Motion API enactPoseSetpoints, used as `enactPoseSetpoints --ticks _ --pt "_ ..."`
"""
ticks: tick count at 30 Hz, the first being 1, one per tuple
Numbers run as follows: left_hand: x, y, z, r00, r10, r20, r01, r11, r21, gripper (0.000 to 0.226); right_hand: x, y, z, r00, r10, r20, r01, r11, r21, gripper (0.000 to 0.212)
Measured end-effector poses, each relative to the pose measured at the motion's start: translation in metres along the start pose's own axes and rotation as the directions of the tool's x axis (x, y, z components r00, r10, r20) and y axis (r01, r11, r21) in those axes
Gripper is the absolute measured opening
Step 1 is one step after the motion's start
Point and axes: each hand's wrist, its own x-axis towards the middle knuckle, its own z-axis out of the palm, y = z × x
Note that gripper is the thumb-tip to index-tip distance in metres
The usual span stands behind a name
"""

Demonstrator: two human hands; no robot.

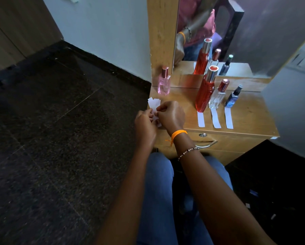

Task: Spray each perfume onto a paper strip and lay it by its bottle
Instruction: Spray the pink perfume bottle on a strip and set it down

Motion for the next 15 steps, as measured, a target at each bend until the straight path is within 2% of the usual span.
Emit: enactPoseSetpoints --ticks 6,10,15 --pt "0.0017 -0.0027 0.0011 1.000 0.002 0.004 -0.002 1.000 0.007 0.037 -0.0003 0.0000 0.0000 1.000 -0.020 -0.017 0.020 1.000 -0.022 0.016" --pt "0.0019 -0.0028 -0.0008 0.999 0.034 0.019 -0.034 0.999 0.010 0.023 -0.0006 -0.0001 -0.0006 0.999 -0.034 -0.038 0.033 0.999 -0.010 0.011" --pt "0.0018 -0.0015 -0.0016 0.997 0.007 0.076 -0.016 0.993 0.114 0.021 -0.0016 0.0003 -0.0044 0.998 -0.063 -0.027 0.065 0.996 0.057 0.010"
